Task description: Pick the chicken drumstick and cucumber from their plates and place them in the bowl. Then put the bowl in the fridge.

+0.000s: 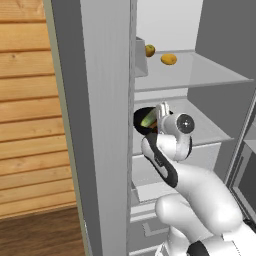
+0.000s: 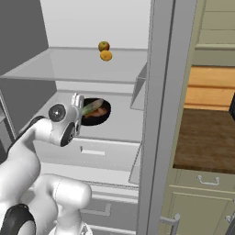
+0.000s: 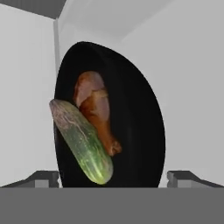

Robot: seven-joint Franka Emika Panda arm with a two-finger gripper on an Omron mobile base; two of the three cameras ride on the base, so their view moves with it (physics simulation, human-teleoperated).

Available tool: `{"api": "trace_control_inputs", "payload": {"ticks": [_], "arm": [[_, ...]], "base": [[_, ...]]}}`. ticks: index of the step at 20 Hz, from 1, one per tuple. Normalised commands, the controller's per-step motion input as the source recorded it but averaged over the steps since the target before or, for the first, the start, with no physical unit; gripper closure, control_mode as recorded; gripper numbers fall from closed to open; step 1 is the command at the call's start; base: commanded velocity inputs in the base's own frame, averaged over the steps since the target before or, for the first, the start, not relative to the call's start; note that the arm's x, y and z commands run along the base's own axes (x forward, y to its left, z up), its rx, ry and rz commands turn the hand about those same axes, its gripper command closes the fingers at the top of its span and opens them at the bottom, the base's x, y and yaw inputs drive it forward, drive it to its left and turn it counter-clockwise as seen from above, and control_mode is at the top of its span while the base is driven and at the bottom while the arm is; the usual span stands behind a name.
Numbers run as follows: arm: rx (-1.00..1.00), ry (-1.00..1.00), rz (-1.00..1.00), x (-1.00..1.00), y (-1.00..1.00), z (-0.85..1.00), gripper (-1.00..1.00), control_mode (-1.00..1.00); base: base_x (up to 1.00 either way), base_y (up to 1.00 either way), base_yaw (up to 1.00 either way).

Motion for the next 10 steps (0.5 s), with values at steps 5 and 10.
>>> {"api": "trace_control_inputs", "payload": {"ticks": [5,10], "arm": [[0.00,-0.05,0.00,-0.38,0.00,0.85,-1.00,-1.00],[0.00,0.00,0.00,-0.70,0.00,0.75,-1.00,-1.00]], "base": [[0.00,0.00,0.00],[0.00,0.00,0.00]]}}
